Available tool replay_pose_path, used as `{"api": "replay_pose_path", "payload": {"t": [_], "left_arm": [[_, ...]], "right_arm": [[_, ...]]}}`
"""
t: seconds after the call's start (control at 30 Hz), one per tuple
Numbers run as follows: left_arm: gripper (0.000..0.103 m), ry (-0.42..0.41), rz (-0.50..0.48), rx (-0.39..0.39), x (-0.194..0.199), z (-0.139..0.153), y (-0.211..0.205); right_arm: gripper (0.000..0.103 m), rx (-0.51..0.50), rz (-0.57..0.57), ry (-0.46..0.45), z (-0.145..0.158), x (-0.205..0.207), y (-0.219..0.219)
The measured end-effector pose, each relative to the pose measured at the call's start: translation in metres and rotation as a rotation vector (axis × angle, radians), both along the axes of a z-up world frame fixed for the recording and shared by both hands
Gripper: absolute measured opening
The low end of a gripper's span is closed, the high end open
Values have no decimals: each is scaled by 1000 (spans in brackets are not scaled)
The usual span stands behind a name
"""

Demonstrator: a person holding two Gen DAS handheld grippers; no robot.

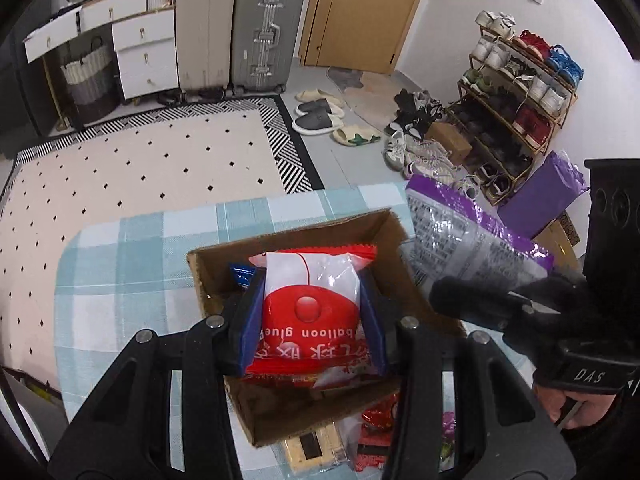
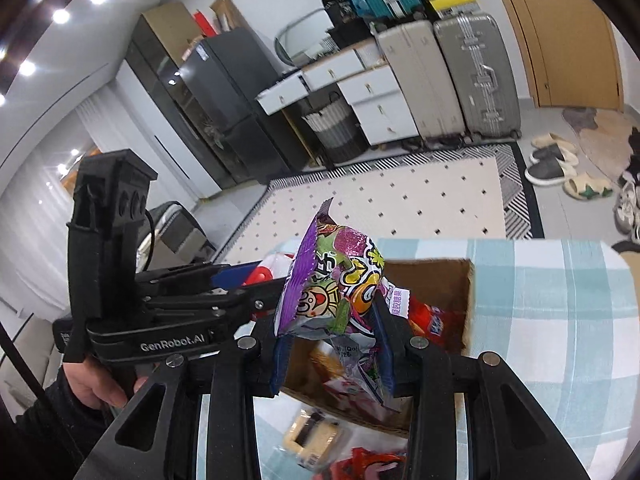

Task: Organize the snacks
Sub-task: 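Carry both packs over the SF box and release them inside, then withdraw both tools from the box toward the remaining snacks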

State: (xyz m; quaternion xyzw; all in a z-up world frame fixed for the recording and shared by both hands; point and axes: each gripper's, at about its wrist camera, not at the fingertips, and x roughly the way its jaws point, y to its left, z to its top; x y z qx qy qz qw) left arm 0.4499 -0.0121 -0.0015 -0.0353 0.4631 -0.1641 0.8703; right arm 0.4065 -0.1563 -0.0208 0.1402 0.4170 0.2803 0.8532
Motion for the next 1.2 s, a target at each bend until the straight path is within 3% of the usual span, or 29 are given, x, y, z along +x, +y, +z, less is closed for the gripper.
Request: {"api": "replay_pose_path", "payload": {"t": [0.23,0.5,0.63,0.67,0.8,0.93,1.1,1.2], "left_arm": [[41,54,-6,-13,12,-52,1],[41,77,11,-21,19,-71,5],[42,67,24,-10,13,-67,9],[43,62,32,-6,10,-65,11],[58,35,61,-9,-5,-56,22],[68,-8,68,1,-28,-43,29],[80,-127,103,19,-71,-15,38],[80,-183,118,34,-96,0,40]], "right_arm": [[35,-25,13,53,-41,10,-3],[36,-46,16,49,-54,16,2],[40,-61,11,46,-55,15,6],[46,-69,8,43,-55,14,6],[56,-79,1,7,-43,4,2],[57,-66,-8,-31,-28,-13,-3],[64,-49,-17,-103,-5,-50,-8],[66,-37,-20,-138,9,-73,-11]]}}
